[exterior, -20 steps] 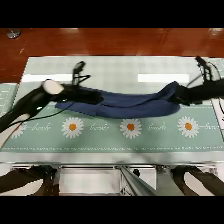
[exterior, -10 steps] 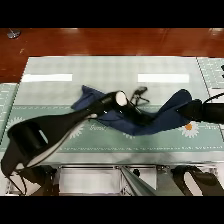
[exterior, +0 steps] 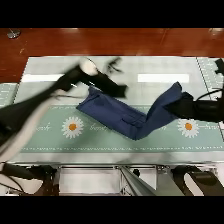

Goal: Fold the shirts.

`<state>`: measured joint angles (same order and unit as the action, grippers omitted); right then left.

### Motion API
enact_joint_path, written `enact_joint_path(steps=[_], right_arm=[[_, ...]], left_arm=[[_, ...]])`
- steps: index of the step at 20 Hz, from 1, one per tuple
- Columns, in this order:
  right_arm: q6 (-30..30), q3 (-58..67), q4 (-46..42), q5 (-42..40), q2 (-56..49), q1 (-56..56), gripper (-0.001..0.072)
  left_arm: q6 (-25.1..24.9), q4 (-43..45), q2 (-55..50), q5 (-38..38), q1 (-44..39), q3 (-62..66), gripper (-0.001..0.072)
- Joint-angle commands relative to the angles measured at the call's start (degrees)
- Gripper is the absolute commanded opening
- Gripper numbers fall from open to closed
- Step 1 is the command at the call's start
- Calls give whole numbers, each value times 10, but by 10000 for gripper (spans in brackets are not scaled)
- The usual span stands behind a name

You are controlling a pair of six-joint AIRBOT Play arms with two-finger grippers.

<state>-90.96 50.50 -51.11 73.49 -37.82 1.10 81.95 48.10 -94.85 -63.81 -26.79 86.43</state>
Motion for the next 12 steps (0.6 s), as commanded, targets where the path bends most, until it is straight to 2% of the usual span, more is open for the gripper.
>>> enact_joint_path(steps=[1,4,6,9,12], right_arm=[[-21,39,14,-83,-73,111,32],[-19,137,11,-137,-210,214,33],[-19,211,12,-152,-312,257,32],[-19,339,12,-150,-474,302,32],[-24,459,13,-148,-610,326,33]], left_arm=[[-16,61,138,-56,160,-40,22],[-23,99,330,-14,259,-183,22],[-28,99,451,3,293,-289,22],[0,94,610,19,302,-427,22],[19,72,700,21,302,-515,22]])
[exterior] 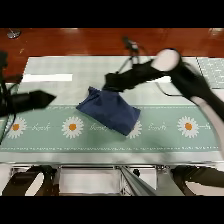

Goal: Fold the shirts.

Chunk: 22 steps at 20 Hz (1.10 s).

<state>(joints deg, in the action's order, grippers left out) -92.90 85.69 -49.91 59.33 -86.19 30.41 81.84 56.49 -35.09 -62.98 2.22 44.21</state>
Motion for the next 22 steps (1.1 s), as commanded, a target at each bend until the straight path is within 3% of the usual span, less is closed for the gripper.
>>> enact_joint_path(steps=[1,3,5,9,11,13,15,18,20,22], right_arm=[[-12,139,2,-7,-161,35,33],[-22,188,8,-5,-217,37,47],[-12,217,36,16,-247,33,625],[6,239,4,174,-190,-59,618],[14,235,-111,293,-120,-124,618],[15,179,-250,333,-28,-169,618],[3,33,-269,252,88,-210,619],[-81,-305,-243,27,272,-238,618],[-103,-480,-117,-97,330,-238,618],[-52,-573,46,-154,327,-238,618]], left_arm=[[21,-18,117,13,12,-113,22],[20,-21,123,14,12,-138,22],[20,-21,115,27,12,-150,22],[19,-20,100,74,13,-150,23],[18,-20,93,79,13,-150,22],[18,-20,87,80,13,-150,23],[18,-20,80,84,12,-150,22],[18,-21,71,85,12,-150,22],[18,-21,62,86,12,-150,22],[18,-21,50,86,12,-150,23]])
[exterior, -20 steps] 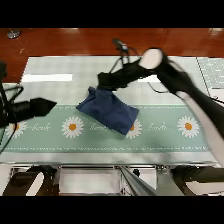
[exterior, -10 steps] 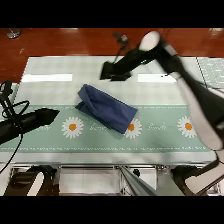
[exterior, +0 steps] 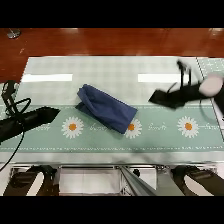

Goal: Fold the shirts.

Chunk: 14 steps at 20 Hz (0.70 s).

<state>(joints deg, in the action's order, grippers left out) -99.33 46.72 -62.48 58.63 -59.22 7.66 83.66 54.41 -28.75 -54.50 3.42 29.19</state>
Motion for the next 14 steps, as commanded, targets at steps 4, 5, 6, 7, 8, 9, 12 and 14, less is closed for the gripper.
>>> enact_joint_path(steps=[4,5,6,7,8,9,12,14], right_arm=[[106,-199,317,-148,-12,-10,617],[128,-198,347,-143,-31,0,616],[139,-195,358,-142,-49,17,616],[141,-186,358,-143,-70,40,617],[142,-172,358,-143,-92,60,617],[144,-153,358,-143,-117,76,616],[140,-87,361,-143,-181,102,617],[128,-48,361,-143,-219,121,615]], left_arm=[[0,0,-34,1,0,0,23],[0,0,-36,1,0,0,23],[0,0,-37,1,0,0,22],[0,0,-38,1,0,0,23],[0,0,-39,1,0,0,22],[0,0,-39,2,0,0,22],[0,0,-41,1,0,0,23],[0,0,-41,1,0,0,23]])
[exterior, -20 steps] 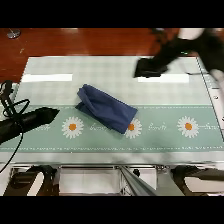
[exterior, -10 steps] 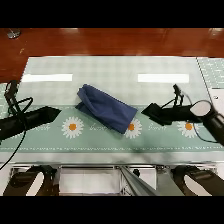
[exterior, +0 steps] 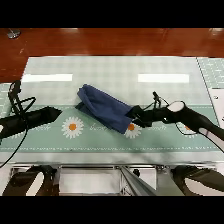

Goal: Fold the shirts.

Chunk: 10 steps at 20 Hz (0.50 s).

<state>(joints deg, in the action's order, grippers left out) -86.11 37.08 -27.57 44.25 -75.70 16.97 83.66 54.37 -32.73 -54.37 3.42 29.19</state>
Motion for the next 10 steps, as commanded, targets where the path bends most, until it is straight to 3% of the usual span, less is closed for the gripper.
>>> enact_joint_path(steps=[1,2,3,4,10], right_arm=[[-7,66,12,2,-76,39,566],[-10,81,14,4,-94,48,422],[-5,97,18,8,-109,54,180],[3,115,18,13,-115,55,32],[65,362,16,75,-116,27,32]], left_arm=[[0,0,-2,0,0,0,23],[-1,0,-2,0,0,0,23],[-5,0,-2,0,0,0,23],[-4,0,-2,0,0,0,22],[-5,0,-2,0,0,0,23]])
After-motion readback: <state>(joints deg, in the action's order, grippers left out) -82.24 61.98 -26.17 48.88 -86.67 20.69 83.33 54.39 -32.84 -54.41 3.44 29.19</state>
